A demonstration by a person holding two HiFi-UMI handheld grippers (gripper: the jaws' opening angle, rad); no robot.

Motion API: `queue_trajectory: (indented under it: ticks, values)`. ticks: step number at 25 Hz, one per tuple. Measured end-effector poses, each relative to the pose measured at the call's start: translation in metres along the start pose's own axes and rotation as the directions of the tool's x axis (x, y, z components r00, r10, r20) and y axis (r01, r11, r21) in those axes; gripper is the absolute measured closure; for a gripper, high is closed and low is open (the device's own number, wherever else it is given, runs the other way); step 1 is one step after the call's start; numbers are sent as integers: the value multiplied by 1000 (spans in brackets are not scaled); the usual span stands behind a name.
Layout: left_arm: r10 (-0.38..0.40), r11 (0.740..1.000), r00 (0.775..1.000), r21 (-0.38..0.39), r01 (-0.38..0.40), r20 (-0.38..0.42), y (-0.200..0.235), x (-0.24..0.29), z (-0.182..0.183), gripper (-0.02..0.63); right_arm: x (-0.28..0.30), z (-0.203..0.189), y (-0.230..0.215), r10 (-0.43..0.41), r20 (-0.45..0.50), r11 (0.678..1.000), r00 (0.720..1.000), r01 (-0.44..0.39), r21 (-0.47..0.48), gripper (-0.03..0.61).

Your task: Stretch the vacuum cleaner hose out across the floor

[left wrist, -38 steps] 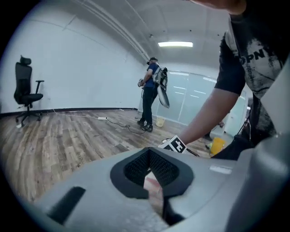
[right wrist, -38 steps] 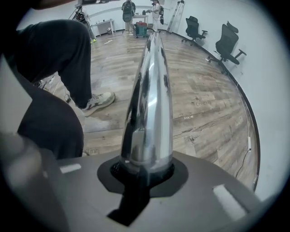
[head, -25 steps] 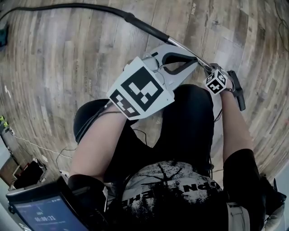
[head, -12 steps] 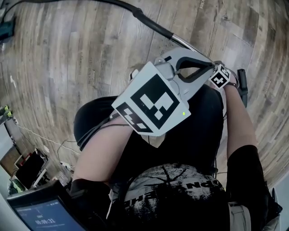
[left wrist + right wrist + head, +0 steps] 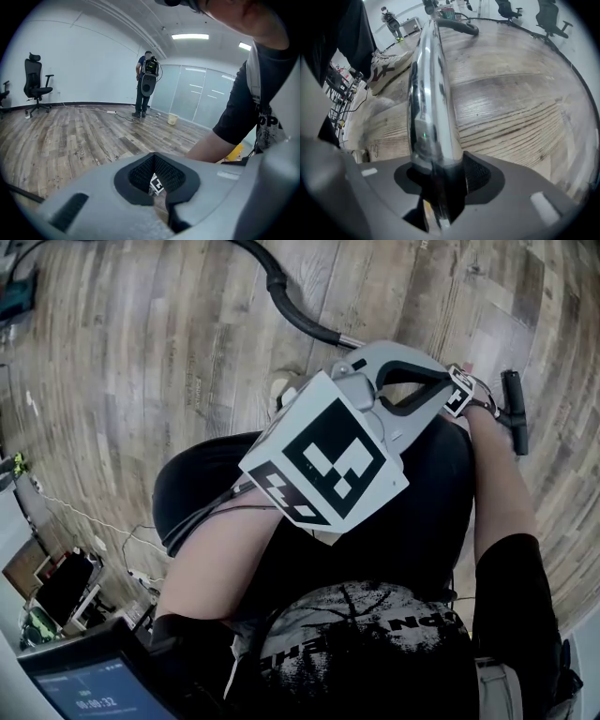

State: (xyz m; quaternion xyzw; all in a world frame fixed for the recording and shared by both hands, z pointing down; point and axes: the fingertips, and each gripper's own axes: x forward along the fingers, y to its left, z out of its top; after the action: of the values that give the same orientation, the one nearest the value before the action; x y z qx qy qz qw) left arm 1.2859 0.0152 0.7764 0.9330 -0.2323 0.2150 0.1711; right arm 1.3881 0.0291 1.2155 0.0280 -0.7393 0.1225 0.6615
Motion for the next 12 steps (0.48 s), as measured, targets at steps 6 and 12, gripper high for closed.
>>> queue_trajectory:
  ticks: [6,12]
  values:
    - [7,1000,1000,7,-7,-4,0,1,1,614,-7,-7,6,31,-7,999,999,-31,13,375]
    - [16,1000,1000,12,-16,-1,5,2,4,614,-29,0,16,134,92,980,987,-146,133,386]
